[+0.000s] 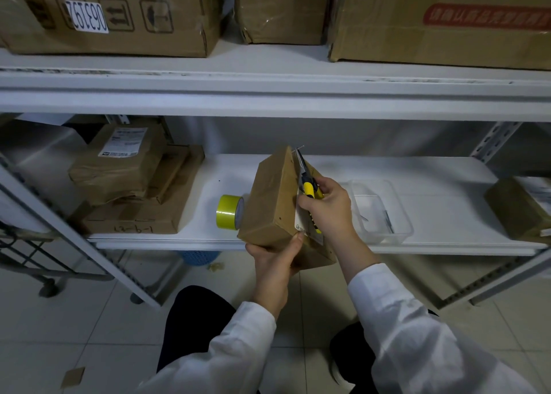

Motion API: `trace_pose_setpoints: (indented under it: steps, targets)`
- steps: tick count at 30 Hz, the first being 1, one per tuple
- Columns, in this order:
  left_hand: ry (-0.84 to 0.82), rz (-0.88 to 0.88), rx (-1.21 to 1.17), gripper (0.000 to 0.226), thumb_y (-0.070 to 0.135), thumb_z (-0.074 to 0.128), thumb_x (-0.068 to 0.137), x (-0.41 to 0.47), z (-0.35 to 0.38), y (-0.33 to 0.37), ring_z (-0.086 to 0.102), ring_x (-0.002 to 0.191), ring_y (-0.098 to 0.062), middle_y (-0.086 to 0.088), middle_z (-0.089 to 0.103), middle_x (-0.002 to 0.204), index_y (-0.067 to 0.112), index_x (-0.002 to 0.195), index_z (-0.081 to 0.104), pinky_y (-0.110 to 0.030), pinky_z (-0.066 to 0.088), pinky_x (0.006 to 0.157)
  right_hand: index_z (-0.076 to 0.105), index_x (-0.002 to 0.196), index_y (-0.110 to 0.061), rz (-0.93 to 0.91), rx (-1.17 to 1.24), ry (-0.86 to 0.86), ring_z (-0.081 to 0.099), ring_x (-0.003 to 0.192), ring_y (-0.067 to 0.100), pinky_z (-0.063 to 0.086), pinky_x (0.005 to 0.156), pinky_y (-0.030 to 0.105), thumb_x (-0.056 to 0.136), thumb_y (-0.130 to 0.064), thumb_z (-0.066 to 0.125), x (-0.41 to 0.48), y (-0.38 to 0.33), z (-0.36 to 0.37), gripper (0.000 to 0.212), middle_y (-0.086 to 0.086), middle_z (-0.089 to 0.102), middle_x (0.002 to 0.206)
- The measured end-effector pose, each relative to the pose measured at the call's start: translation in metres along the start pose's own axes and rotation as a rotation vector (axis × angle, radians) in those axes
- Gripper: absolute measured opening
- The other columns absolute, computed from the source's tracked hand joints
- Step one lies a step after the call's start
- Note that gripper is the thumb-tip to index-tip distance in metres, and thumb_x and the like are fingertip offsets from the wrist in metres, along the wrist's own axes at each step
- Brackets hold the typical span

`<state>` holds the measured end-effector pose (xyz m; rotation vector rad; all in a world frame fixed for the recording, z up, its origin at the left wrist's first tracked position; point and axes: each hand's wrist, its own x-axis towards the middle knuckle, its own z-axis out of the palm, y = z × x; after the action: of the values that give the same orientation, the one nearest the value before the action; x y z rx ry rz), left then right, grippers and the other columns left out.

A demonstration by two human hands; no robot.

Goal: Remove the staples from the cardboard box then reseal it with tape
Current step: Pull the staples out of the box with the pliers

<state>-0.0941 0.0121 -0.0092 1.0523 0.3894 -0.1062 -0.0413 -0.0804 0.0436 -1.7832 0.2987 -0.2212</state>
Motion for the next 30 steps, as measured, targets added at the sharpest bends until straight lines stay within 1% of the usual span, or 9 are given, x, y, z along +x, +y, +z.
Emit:
trace_pose_setpoints:
  steps: [2, 8, 12, 14, 16, 20, 25, 28, 30]
  targets:
    - [-0.008, 0.010, 0.032, 0.067, 0.004, 0.069, 0.079, 0.000, -0.002, -0.001, 0.054, 0.101, -0.010, -0.002, 0.051, 0.120, 0.023, 0.124, 0.023, -0.050, 0.051, 0.091, 0.059, 0.118, -0.014, 0.015, 0.017, -0.015, 0.053, 0.096, 0.015, 0.042, 0.079, 0.030, 0.078, -0.010, 0.071, 0.000, 0.000, 0.000, 0.042, -0.011, 0.054, 0.094]
    - [0.003, 0.002, 0.021, 0.070, 0.005, 0.069, 0.079, 0.000, -0.002, -0.002, 0.054, 0.099, -0.009, -0.004, 0.050, 0.125, 0.020, 0.130, 0.023, -0.046, 0.052, 0.085, 0.060, 0.117, -0.014, 0.028, 0.065, 0.023, 0.053, 0.093, 0.013, 0.042, 0.078, 0.028, 0.077, -0.009, 0.071, -0.002, 0.006, 0.000, 0.042, -0.010, 0.057, 0.094]
    - [0.080, -0.082, -0.111, 0.069, 0.020, 0.075, 0.076, -0.001, 0.002, -0.005, 0.056, 0.110, -0.022, -0.006, 0.053, 0.127, 0.019, 0.129, 0.031, -0.050, 0.056, 0.075, 0.056, 0.107, -0.018, 0.079, 0.241, 0.149, 0.056, 0.086, 0.014, 0.045, 0.069, 0.023, 0.078, -0.005, 0.069, -0.001, 0.008, -0.003, 0.034, -0.011, 0.057, 0.086]
    - [0.109, -0.084, -0.119, 0.069, 0.018, 0.073, 0.077, -0.002, 0.003, -0.005, 0.053, 0.115, -0.025, -0.005, 0.052, 0.129, 0.020, 0.130, 0.029, -0.056, 0.054, 0.079, 0.055, 0.109, -0.019, 0.093, 0.238, 0.191, 0.056, 0.086, 0.013, 0.044, 0.068, 0.024, 0.078, -0.008, 0.068, 0.004, 0.009, -0.008, 0.036, -0.014, 0.055, 0.087]
    - [0.100, -0.070, -0.114, 0.063, 0.012, 0.070, 0.079, -0.003, 0.005, -0.003, 0.053, 0.110, -0.023, -0.003, 0.052, 0.124, 0.021, 0.124, 0.028, -0.058, 0.052, 0.085, 0.056, 0.111, -0.018, 0.104, 0.214, 0.206, 0.055, 0.082, 0.010, 0.044, 0.063, 0.022, 0.078, -0.009, 0.068, 0.008, 0.012, -0.016, 0.036, -0.011, 0.056, 0.087]
    - [0.060, -0.063, -0.109, 0.059, 0.013, 0.069, 0.081, -0.004, 0.010, -0.001, 0.052, 0.112, -0.022, 0.001, 0.051, 0.123, 0.028, 0.118, 0.027, -0.059, 0.047, 0.092, 0.057, 0.111, -0.013, 0.223, 0.195, 0.289, 0.059, 0.078, 0.020, 0.048, 0.061, 0.027, 0.077, -0.009, 0.068, 0.013, 0.033, -0.033, 0.035, -0.001, 0.060, 0.084]
    - [0.043, -0.064, -0.064, 0.063, 0.019, 0.070, 0.080, -0.003, 0.014, -0.004, 0.048, 0.116, -0.021, 0.004, 0.049, 0.127, 0.033, 0.123, 0.025, -0.059, 0.044, 0.096, 0.059, 0.112, -0.006, 0.325, 0.115, 0.360, 0.056, 0.080, 0.024, 0.051, 0.071, 0.035, 0.076, -0.010, 0.069, 0.014, 0.061, -0.051, 0.038, 0.005, 0.059, 0.088]
    - [0.020, -0.066, -0.035, 0.064, 0.021, 0.070, 0.080, -0.002, 0.016, -0.005, 0.048, 0.115, -0.020, 0.007, 0.050, 0.123, 0.036, 0.124, 0.026, -0.060, 0.044, 0.097, 0.060, 0.095, -0.006, 0.345, 0.097, 0.377, 0.049, 0.063, 0.021, 0.041, 0.053, 0.025, 0.076, -0.007, 0.066, 0.017, 0.072, -0.066, 0.021, 0.002, 0.052, 0.069]
    - [0.016, -0.065, -0.025, 0.064, 0.020, 0.070, 0.080, -0.003, 0.016, -0.006, 0.048, 0.113, -0.019, 0.010, 0.052, 0.116, 0.037, 0.123, 0.026, -0.060, 0.043, 0.097, 0.052, 0.075, -0.007, 0.363, 0.053, 0.387, 0.044, 0.056, 0.019, 0.036, 0.049, 0.023, 0.076, -0.007, 0.066, 0.020, 0.078, -0.075, 0.013, 0.002, 0.048, 0.061]
